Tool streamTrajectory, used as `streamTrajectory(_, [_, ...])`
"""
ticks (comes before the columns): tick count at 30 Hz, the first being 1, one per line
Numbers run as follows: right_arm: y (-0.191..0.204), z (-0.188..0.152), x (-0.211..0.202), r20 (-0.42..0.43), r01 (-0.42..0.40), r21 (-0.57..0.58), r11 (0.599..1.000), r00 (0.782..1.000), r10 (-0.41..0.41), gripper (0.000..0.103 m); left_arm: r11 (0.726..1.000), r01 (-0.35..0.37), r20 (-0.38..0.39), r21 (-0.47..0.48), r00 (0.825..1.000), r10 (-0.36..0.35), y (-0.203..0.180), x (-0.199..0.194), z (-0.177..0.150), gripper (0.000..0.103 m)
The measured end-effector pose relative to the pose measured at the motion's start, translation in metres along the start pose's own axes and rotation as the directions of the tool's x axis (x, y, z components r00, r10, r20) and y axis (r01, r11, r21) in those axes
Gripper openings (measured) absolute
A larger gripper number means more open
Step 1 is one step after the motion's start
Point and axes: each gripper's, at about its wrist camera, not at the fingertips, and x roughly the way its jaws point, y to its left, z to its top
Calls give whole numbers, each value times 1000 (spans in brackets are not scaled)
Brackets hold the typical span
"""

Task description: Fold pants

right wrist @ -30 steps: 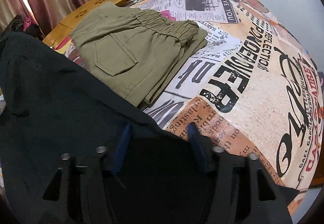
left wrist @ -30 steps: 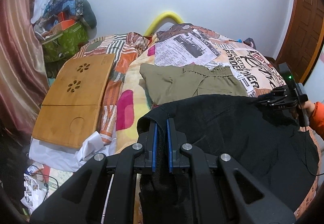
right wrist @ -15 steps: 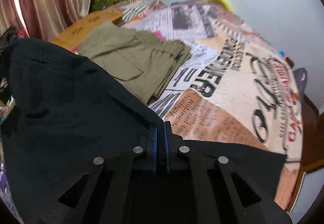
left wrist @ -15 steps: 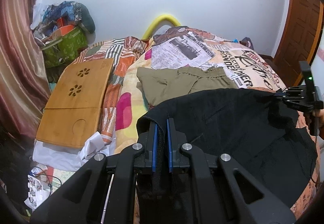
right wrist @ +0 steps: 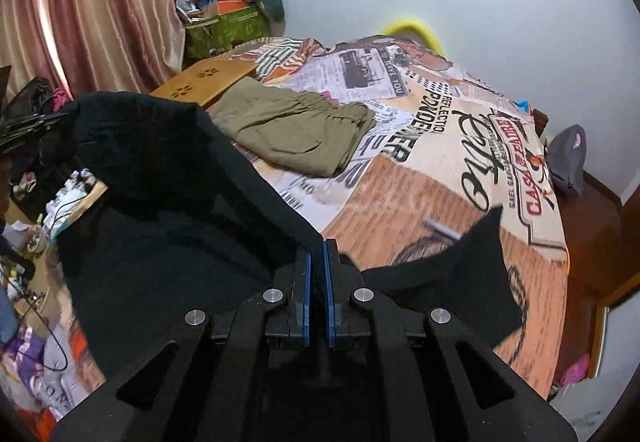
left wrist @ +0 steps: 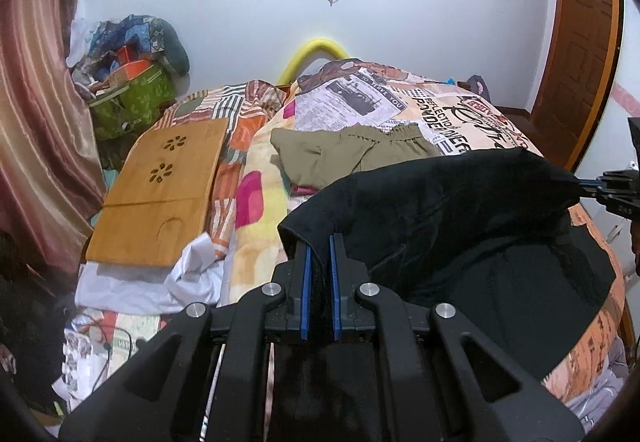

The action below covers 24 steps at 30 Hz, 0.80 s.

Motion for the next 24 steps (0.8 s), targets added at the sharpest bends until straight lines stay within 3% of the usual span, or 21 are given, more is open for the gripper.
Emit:
streamTrajectory(11, [29, -57, -29, 4, -41, 74, 996, 999, 40, 5, 997, 20, -31, -78, 999, -23, 22, -33, -70, 6])
streamTrajectory(20, [50, -95, -21, -36, -60, 109, 992, 997, 65, 5, 997, -13, -137, -78, 991, 2, 24, -16, -129, 6])
streamTrajectory(24, [54, -110, -14, -60, -57, 122, 991, 996, 65, 5, 995, -56, -195, -79, 980, 40, 28, -3, -156, 0])
